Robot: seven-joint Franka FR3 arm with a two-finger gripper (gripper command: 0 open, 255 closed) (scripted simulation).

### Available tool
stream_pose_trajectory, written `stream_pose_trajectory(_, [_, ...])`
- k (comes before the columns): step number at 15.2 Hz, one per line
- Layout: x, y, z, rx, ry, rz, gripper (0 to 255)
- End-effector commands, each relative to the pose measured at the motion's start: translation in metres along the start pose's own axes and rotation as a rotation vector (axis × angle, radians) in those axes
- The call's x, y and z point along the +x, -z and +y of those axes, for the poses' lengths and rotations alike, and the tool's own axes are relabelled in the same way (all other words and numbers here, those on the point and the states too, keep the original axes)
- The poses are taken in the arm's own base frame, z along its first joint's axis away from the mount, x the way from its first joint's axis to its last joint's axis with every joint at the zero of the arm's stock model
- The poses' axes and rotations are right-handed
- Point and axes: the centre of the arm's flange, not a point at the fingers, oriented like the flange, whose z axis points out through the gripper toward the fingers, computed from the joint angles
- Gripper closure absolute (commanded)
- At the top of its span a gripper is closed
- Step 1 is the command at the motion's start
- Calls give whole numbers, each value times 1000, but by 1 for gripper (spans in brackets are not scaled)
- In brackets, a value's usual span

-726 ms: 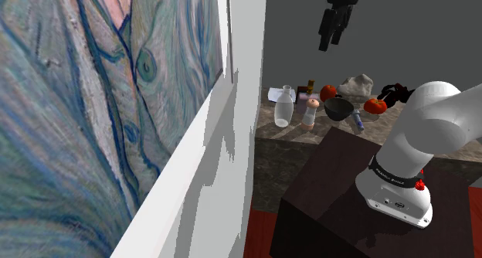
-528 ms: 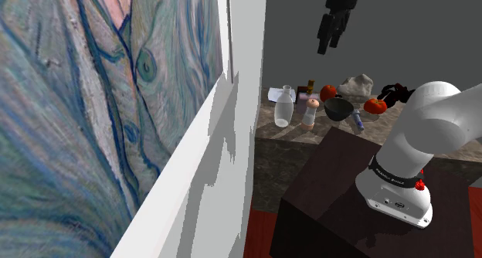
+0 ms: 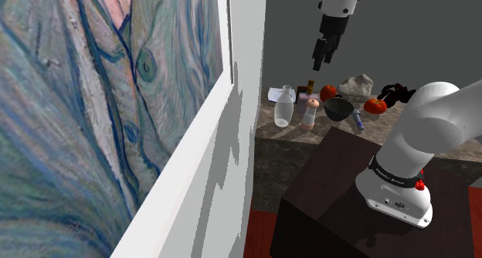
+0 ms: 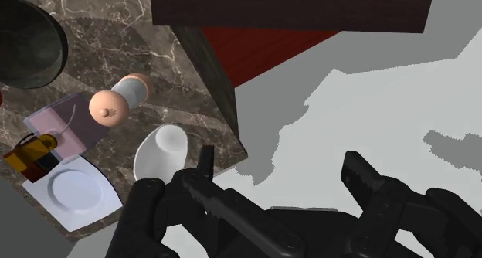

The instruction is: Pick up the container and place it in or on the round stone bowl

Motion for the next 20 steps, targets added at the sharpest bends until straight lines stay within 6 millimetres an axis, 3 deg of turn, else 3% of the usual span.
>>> stream_pose_trajectory(1, [6, -21, 16, -6, -1, 3, 0])
stream_pose_trajectory(20, [63, -204, 169, -61, -18, 22, 0])
